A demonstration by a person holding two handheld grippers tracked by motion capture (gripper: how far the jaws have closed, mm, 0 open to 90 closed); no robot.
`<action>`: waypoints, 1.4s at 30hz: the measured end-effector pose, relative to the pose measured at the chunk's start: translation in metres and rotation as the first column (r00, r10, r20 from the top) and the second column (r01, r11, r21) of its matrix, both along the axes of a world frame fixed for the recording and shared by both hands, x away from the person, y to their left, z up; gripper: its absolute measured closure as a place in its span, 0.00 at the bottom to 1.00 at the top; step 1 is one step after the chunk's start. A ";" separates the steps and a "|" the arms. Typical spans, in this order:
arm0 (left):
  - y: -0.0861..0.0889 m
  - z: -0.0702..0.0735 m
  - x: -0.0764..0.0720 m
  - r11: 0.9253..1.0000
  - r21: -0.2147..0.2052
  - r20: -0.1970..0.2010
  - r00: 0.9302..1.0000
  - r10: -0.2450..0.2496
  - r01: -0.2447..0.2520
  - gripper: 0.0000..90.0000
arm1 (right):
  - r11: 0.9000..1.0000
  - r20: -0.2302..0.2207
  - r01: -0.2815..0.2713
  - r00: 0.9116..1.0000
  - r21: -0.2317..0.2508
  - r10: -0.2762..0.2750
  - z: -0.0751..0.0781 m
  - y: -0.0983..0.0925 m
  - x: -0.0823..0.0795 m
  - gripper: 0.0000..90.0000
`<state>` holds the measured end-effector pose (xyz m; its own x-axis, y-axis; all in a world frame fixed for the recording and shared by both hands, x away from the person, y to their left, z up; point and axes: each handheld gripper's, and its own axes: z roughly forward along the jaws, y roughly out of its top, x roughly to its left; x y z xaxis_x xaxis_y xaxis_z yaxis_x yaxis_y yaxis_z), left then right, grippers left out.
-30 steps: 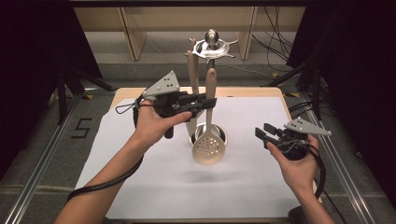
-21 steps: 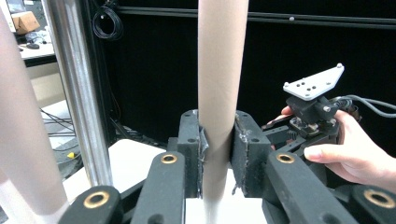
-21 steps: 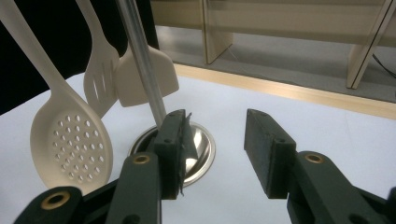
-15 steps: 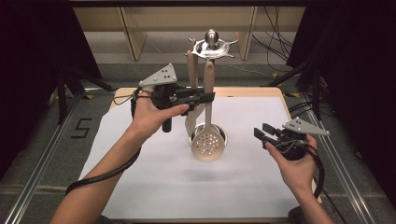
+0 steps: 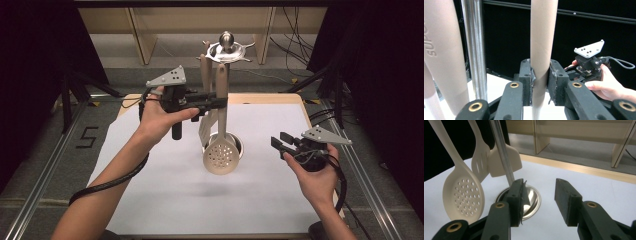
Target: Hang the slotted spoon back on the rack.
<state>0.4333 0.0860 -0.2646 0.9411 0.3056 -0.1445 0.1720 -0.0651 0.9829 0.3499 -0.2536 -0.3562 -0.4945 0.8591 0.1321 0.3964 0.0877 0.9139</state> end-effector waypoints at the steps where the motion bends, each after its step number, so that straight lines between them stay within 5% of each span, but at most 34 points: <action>1: 0.000 0.000 0.001 1.000 -0.001 -0.006 1.000 -0.003 0.003 0.83 | 1.000 0.009 0.000 1.000 -0.005 0.000 0.000 0.000 0.000 0.67; 11: 0.000 -0.005 0.009 0.999 -0.033 -0.060 0.998 0.001 -0.003 0.82 | 1.000 0.015 0.001 1.000 -0.010 0.000 -0.001 -0.001 0.000 0.67; 17: 0.000 -0.009 0.010 0.997 -0.050 -0.068 0.997 0.048 -0.051 0.78 | 1.000 -0.005 0.008 1.000 -0.004 -0.008 0.001 -0.001 -0.001 0.67; 19: 0.001 -0.010 0.009 0.997 -0.050 -0.062 0.996 0.063 -0.066 0.77 | 1.000 0.042 0.002 0.999 -0.029 -0.001 -0.001 -0.003 0.001 0.67; 23: 0.005 -0.011 0.002 0.992 -0.022 -0.010 0.993 0.121 -0.121 0.70 | 1.000 0.012 0.012 1.000 -0.018 -0.012 0.000 -0.005 0.000 0.67; 27: 0.012 -0.011 -0.007 0.986 -0.020 0.017 0.986 0.164 -0.163 0.65 | 1.000 0.035 0.023 0.999 -0.012 -0.023 -0.001 -0.004 0.001 0.67; 33: 0.026 -0.015 -0.024 0.978 -0.005 0.072 0.976 0.207 -0.207 0.60 | 1.000 0.007 0.027 1.000 -0.014 -0.027 0.000 -0.005 0.000 0.66; 40: 0.052 -0.029 -0.040 0.956 0.020 0.107 0.951 0.290 -0.294 0.55 | 1.000 0.012 0.029 1.000 -0.008 -0.029 0.000 -0.009 0.002 0.65; 42: 0.059 -0.032 -0.043 0.949 0.021 0.110 0.944 0.311 -0.315 0.54 | 0.999 0.033 0.024 0.999 -0.038 -0.023 0.000 -0.012 0.003 0.65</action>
<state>0.3902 0.1454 -0.2965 0.8063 0.5905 -0.0339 0.0872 -0.0620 0.9943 0.3532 -0.2654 -0.3565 -0.4776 0.8746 0.0835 0.3691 0.1135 0.9224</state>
